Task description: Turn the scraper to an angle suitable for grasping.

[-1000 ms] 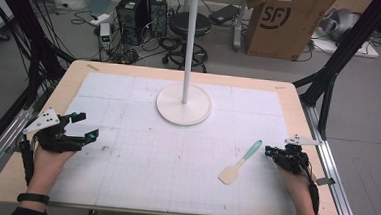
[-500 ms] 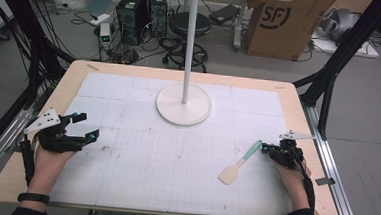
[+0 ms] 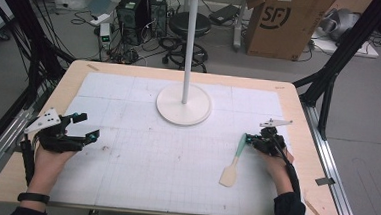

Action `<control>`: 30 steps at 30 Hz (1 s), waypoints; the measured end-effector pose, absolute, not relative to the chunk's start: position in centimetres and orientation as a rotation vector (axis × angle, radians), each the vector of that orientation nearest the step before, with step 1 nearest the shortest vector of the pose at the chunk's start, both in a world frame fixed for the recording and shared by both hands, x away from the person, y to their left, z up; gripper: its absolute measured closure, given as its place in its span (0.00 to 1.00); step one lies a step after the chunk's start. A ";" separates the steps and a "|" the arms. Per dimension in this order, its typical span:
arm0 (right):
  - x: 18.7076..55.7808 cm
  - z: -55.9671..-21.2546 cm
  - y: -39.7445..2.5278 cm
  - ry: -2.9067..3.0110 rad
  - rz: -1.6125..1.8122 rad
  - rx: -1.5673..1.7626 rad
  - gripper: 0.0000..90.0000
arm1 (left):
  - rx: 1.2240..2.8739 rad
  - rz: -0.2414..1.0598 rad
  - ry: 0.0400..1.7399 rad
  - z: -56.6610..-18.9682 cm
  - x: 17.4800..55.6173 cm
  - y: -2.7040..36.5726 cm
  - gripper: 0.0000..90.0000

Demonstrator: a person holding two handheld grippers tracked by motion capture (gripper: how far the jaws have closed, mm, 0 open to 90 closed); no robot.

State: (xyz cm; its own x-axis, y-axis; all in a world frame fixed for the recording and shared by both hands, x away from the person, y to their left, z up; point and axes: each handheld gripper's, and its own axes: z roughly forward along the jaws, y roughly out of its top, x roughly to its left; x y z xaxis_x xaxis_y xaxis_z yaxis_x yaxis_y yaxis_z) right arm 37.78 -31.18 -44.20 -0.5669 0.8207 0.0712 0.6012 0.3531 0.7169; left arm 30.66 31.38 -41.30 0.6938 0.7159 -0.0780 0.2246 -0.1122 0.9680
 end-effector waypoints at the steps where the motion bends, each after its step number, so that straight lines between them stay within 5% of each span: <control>1: 38.0 -44.2 -30.8 2.328 1.033 1.260 1.00 | 1.672 0.496 0.768 -41.3 30.7 31.4 0.17; 20: 39.8 -44.2 -21.0 2.515 1.095 1.058 1.00 | 1.678 0.486 0.774 -41.6 30.4 31.7 0.17; 30: 39.4 -44.2 -19.3 2.566 1.124 0.981 1.00 | 1.683 0.482 0.774 -41.7 30.4 31.7 0.17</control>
State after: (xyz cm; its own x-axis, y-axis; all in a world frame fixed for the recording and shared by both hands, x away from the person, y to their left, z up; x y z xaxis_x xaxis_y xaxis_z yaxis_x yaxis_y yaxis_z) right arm 39.40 -19.28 -44.17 -0.7680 0.6327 0.0991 0.5018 0.4984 0.7069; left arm 30.38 31.73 -41.72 0.6968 0.7123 -0.0845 0.2377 -0.1182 0.9641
